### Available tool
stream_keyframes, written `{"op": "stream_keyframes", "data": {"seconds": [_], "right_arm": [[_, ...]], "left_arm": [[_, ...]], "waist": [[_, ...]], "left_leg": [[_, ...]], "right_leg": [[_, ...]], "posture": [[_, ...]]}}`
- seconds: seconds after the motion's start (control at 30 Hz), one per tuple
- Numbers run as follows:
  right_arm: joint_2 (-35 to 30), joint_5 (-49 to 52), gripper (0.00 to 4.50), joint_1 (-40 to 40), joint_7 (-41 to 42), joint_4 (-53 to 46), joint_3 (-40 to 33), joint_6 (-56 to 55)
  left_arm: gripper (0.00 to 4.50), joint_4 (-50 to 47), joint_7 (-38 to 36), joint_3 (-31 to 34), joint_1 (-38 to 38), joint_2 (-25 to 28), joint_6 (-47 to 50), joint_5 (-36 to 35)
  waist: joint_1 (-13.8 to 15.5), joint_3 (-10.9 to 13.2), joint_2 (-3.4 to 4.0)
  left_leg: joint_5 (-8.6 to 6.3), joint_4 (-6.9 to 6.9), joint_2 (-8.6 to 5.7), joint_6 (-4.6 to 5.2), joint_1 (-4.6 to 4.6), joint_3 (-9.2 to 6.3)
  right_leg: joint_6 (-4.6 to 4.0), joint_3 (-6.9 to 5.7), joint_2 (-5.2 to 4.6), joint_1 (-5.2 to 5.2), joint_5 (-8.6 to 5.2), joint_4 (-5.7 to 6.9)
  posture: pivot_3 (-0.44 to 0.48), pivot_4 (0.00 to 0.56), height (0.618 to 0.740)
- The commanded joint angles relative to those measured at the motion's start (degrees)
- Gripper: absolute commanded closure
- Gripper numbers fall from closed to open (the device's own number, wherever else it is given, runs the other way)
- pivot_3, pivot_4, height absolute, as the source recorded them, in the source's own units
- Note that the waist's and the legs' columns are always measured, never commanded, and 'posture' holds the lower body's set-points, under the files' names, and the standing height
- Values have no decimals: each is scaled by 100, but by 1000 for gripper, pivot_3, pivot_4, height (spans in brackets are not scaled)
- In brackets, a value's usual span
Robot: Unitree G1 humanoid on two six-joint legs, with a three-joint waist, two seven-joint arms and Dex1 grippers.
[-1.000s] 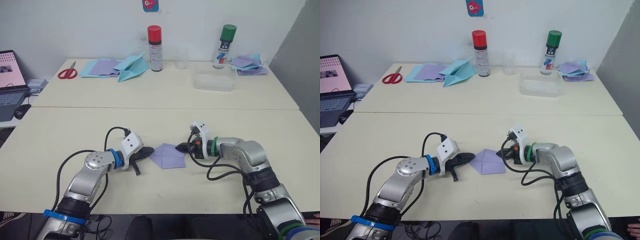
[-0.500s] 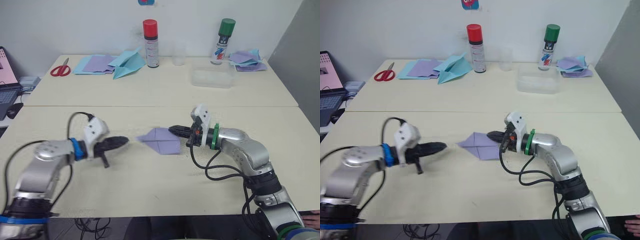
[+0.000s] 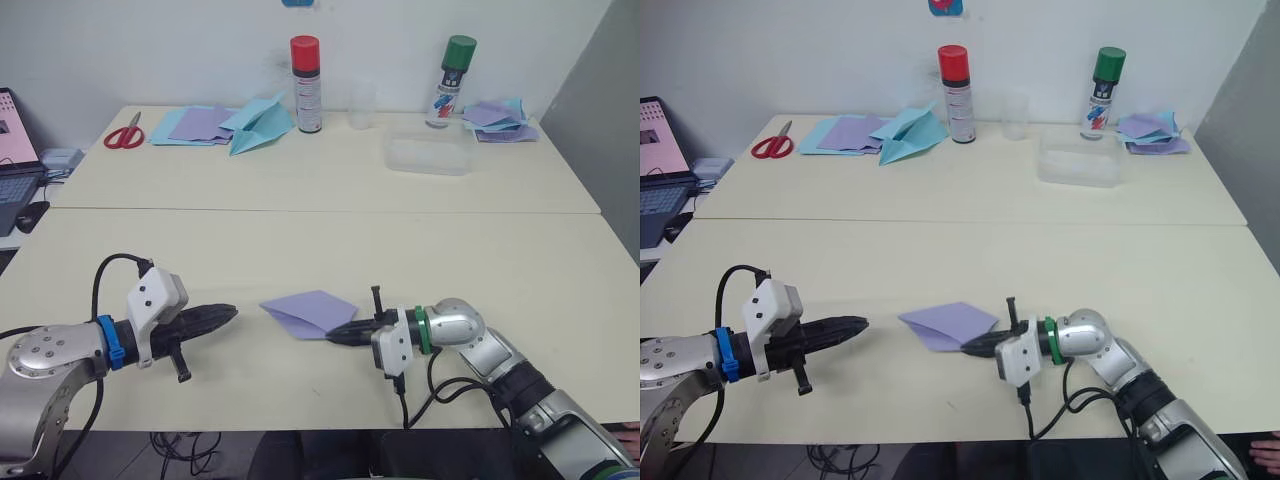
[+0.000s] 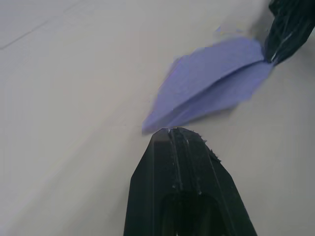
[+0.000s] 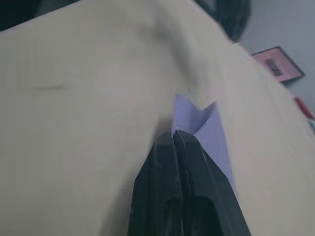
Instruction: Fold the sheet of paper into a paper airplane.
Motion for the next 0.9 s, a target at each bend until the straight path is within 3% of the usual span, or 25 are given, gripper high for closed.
{"op": "stream_keyframes", "data": {"seconds": [0.03, 0.1, 0.27, 0.4, 0.53, 0.63, 0.8, 0.9], "right_arm": [[-177, 52, 4287, -38, 235, 158, 29, -60], [-275, 227, 3889, -32, 370, 54, -22, 76], [-634, 648, 2172, 74, 584, -465, -220, 372], [-853, 1475, 2172, 271, 830, -1182, -477, 1106], [-494, 2070, 2172, 290, 414, -1843, -735, 2725], [78, 2177, 2761, 172, -252, -2072, -787, 4324], [593, 1689, 4474, 61, -697, -1984, -542, 5547], [634, 1444, 4474, 131, -661, -1972, -346, 5843]], "left_arm": [[4500, -158, 79, -35, -95, -46, -67, -56], [4500, -186, 72, -139, -136, -63, -29, -95], [4500, -161, 203, -482, -265, -181, -16, -6], [4500, 21, 367, -833, -480, -340, -7, 130], [4500, 283, 615, -1159, -963, -655, 78, 185], [4500, 501, 746, -1419, -1341, -862, 65, 293], [4500, 592, 777, -1596, -1575, -971, 108, 296], [4500, 701, 743, -1622, -1634, -954, 82, 331]], "waist": [[14, 0, 1], [26, 1, 2], [44, 1, 1], [63, 3, 3], [46, 3, 2], [37, 3, 1], [47, 3, 2], [46, 3, 2]], "left_leg": [[0, 12, 3, 0, 1, -1], [0, 33, 4, 0, -2, -2], [0, 64, -1, 1, -10, 2], [0, 65, -1, 1, -14, -2], [0, 67, 3, 1, -10, -5], [0, 73, 4, 1, -8, -8], [0, 76, 0, 0, -10, -7], [0, 75, -2, 0, -14, -5]], "right_leg": [[-6, -1, 2, 4, 3, 4], [-12, -1, 2, 6, 8, 9], [1, 6, -1, 13, 16, 11], [3, 3, -2, 13, 17, 10], [3, 3, 4, 10, 19, 28], [3, 3, 7, 5, 19, 51], [2, 4, 7, -2, 18, 65], [3, 6, 6, -4, 18, 57]], "posture": [[0, 150, 740], [0, 150, 740], [0, 150, 740], [0, 150, 740], [0, 150, 740], [0, 150, 740], [0, 150, 740], [0, 150, 740]]}}
